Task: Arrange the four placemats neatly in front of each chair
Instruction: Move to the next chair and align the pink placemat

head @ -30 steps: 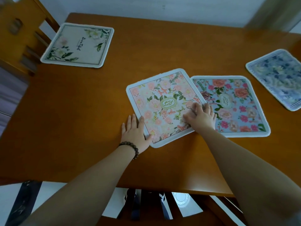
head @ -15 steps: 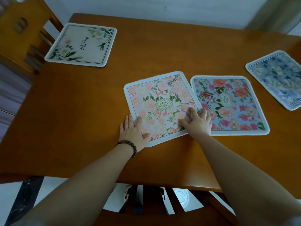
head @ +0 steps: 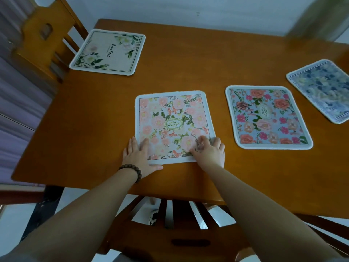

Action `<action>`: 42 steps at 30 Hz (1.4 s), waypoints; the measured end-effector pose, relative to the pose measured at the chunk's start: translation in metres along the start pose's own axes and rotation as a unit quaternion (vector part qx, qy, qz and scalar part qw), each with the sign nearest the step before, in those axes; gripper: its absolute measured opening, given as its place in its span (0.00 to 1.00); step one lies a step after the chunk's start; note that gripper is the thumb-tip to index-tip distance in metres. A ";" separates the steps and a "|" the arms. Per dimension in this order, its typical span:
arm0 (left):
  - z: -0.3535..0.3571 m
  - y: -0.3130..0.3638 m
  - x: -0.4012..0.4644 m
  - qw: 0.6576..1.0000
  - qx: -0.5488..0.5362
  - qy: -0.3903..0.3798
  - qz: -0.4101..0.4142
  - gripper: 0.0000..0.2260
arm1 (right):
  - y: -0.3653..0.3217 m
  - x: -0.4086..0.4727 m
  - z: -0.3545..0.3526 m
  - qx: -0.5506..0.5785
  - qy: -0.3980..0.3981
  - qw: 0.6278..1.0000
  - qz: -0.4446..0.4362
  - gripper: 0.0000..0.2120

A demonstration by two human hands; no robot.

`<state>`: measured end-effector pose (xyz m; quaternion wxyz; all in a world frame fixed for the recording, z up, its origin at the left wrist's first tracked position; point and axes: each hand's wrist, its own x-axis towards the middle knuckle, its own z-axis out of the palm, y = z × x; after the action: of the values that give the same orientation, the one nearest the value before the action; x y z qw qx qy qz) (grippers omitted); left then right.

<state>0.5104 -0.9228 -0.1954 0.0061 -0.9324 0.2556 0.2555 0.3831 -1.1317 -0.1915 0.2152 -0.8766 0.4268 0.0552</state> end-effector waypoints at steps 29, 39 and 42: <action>0.019 0.047 0.000 0.983 -0.030 0.083 -0.160 0.44 | -0.019 0.164 -0.048 -0.123 -0.040 0.977 -0.169 0.38; 0.027 0.055 0.003 0.985 -0.003 0.047 -0.164 0.50 | -0.002 0.187 -0.042 -0.131 -0.107 0.967 -0.190 0.44; 0.023 0.045 0.007 0.988 -0.003 0.042 -0.148 0.51 | 0.009 0.172 -0.040 -0.126 -0.091 0.972 -0.178 0.43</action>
<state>0.4830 -0.9622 -0.2132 0.0303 -0.9698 0.1140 0.2134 0.4813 -1.2780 -0.2068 0.1473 -0.9498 0.2326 0.1485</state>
